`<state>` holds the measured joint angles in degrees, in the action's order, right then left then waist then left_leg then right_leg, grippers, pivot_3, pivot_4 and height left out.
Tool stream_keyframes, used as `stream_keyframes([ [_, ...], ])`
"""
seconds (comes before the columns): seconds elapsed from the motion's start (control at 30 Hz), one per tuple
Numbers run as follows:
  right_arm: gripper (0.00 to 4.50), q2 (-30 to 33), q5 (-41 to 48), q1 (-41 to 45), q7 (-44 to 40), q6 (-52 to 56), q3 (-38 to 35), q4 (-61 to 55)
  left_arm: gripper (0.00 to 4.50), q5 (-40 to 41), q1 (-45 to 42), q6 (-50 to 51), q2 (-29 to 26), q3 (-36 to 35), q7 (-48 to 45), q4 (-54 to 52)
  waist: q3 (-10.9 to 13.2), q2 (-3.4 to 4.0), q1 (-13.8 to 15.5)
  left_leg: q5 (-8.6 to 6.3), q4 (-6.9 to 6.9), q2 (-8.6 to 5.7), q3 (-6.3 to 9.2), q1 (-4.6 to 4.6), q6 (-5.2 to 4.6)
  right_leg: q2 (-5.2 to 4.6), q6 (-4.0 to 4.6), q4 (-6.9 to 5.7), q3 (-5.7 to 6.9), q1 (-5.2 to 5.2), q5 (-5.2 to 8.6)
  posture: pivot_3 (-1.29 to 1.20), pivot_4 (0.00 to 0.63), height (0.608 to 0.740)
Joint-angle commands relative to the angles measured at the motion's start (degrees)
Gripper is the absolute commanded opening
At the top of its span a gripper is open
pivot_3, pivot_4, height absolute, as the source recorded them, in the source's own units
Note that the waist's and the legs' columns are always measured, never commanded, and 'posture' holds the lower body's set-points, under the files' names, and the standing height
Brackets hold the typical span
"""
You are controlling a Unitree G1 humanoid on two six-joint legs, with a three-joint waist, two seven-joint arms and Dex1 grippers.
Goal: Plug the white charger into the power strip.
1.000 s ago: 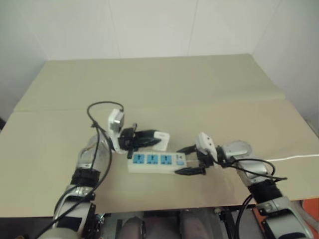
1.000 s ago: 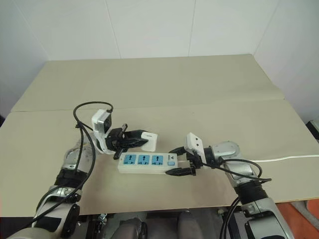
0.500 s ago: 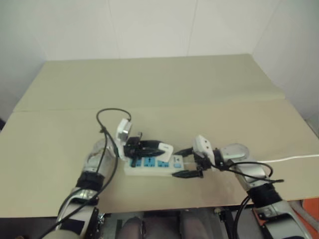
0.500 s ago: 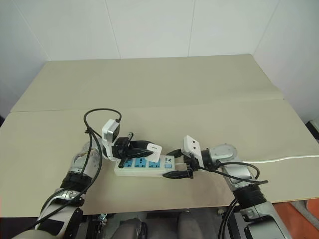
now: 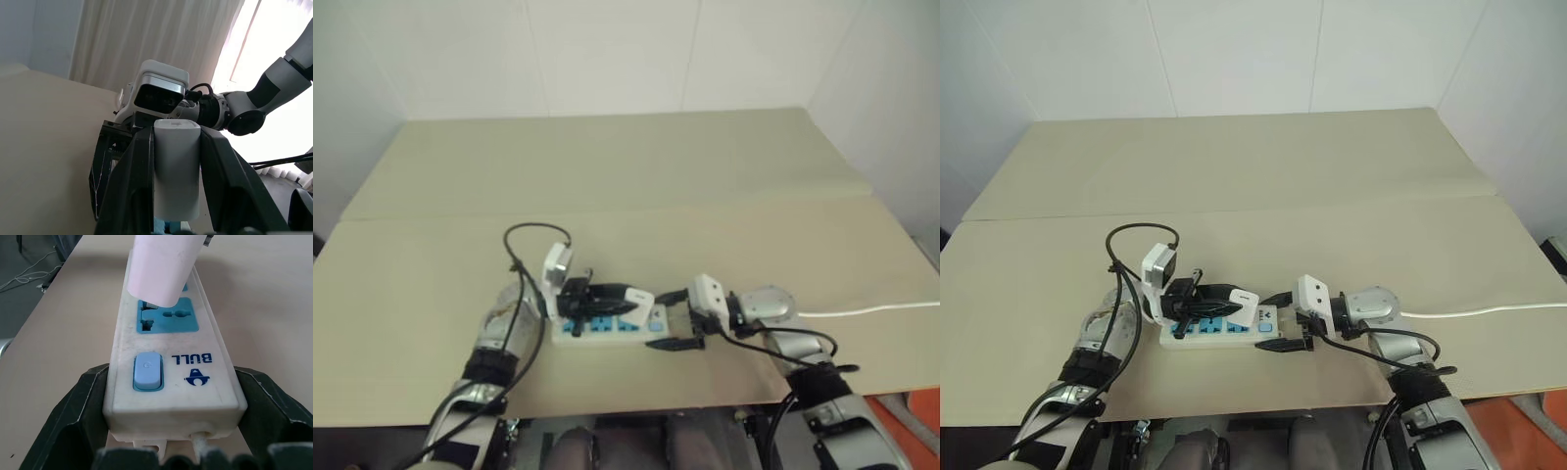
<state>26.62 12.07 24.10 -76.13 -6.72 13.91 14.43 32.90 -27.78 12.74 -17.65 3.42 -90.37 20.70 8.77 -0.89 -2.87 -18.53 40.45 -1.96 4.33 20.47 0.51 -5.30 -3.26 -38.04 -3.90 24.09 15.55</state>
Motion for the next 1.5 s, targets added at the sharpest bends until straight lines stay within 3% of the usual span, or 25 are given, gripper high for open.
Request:
stream_keyframes([
  [0.03, 3.43, -0.18, -1.01, 0.85, 0.31, -2.54, 0.18, 1.91, 0.99, 1.1, 0.63, 0.32, -0.43, -0.99, 0.09, -3.16, 0.0, 0.0, -0.01, 0.0, 0.0, 0.0, 0.0, -0.02, 0.0, 0.0, 0.0, -0.01, 0.0, -0.02, 0.0, 0.0, 0.15, 0.74],
  [0.47, 3.43, -0.3, -1.33, 1.3, 0.43, -4.2, 0.4, 3.97, 0.99, 1.42, 5.4, 0.7, -1.82, -2.28, 3.06, -8.2, 0.0, 0.0, 0.14, -0.18, 0.0, 0.02, 0.0, -0.16, -0.33, 0.0, 0.01, -0.03, -0.01, -0.09, -0.01, 0.0, 0.15, 0.74],
  [1.5, 3.43, -0.94, -1.16, 0.99, 1.0, -3.88, 0.97, 3.24, 0.99, -1.3, 5.32, -3.21, -0.96, -0.94, 1.21, -3.16, -0.01, 0.01, 0.11, -0.19, -0.02, 0.04, -0.01, -0.23, -0.34, 0.02, 0.04, -0.03, -0.01, -0.11, -0.02, 0.0, 0.15, 0.74],
])
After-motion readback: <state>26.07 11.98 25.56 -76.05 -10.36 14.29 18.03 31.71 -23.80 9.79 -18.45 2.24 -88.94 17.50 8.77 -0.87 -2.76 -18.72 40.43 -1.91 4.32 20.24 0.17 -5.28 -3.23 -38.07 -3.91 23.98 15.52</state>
